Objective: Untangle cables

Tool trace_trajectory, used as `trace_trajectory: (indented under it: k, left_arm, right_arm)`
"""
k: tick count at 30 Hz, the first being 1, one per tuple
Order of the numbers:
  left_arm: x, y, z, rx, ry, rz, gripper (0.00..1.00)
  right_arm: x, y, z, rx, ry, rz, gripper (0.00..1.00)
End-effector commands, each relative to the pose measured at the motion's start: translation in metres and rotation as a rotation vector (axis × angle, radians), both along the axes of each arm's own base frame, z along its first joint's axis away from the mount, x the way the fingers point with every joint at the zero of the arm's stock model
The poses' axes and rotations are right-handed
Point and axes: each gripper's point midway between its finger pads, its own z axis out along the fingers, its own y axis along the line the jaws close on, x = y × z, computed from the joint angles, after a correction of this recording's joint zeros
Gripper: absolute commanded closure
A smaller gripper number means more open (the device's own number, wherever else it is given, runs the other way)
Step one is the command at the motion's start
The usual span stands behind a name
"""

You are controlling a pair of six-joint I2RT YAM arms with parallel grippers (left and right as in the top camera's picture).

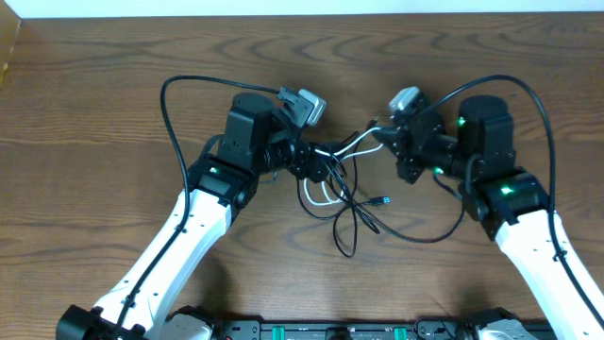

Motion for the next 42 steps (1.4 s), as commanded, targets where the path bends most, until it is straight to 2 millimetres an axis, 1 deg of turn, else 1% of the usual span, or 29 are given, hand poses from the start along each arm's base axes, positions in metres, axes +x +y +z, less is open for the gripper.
trace_trajectory:
  k: [1,3,6,9,11,14,17,20,23,26,30,33,37,39,42]
  left_arm:
    - [-0.008,0.002,-0.005,0.047,-0.022,-0.049,0.03]
    - [-0.008,0.007,-0.011,0.091,-0.029,-0.051,0.03]
    - [0.002,0.027,-0.023,0.194,-0.029,0.051,0.03]
    - [0.000,0.047,-0.039,0.295,0.016,0.123,0.03]
    - [-0.013,0.057,-0.053,0.351,0.087,0.127,0.03]
    - [-0.034,0.066,-0.068,0.403,0.189,0.108,0.03]
    - [-0.053,0.070,-0.077,0.444,0.244,0.049,0.03]
    - [-0.064,0.066,-0.079,0.449,0.248,-0.036,0.03]
    - [-0.068,0.068,-0.076,0.479,0.208,-0.100,0.03]
    - [-0.072,0.070,-0.065,0.500,0.157,-0.147,0.03]
    - [-0.075,0.066,-0.041,0.484,0.041,-0.210,0.03]
    - [-0.083,0.061,-0.021,0.453,-0.056,-0.273,0.03]
    - [-0.091,0.061,0.001,0.453,-0.178,-0.323,0.03]
    - [-0.095,0.064,0.006,0.472,-0.222,-0.347,0.03]
    - [-0.091,0.078,-0.001,0.556,-0.210,-0.309,0.03]
  right_arm:
    - [0.010,-0.017,0.007,0.017,0.007,-0.095,0.99]
    - [0.006,-0.012,0.009,0.038,0.013,-0.059,0.99]
    - [0.000,-0.004,0.012,0.064,0.021,-0.011,0.99]
    - [-0.001,-0.003,0.012,0.065,0.022,-0.007,0.99]
    - [-0.001,-0.003,0.012,0.066,0.022,-0.007,0.99]
    - [-0.001,-0.003,0.012,0.065,0.021,-0.007,0.99]
    - [0.000,-0.004,0.012,0.063,0.020,-0.011,0.99]
    - [0.000,-0.004,0.011,0.063,0.021,-0.011,0.99]
    - [0.000,-0.004,0.011,0.062,0.022,-0.013,0.99]
    - [-0.001,-0.004,0.010,0.061,0.026,-0.013,0.99]
    - [-0.001,-0.004,0.010,0.061,0.025,-0.013,0.99]
    - [-0.001,-0.004,0.010,0.061,0.026,-0.013,0.99]
    - [-0.001,-0.004,0.010,0.061,0.027,-0.013,0.99]
    - [-0.001,-0.004,0.010,0.060,0.028,-0.013,0.99]
    - [-0.001,-0.004,0.010,0.060,0.030,-0.013,0.99]
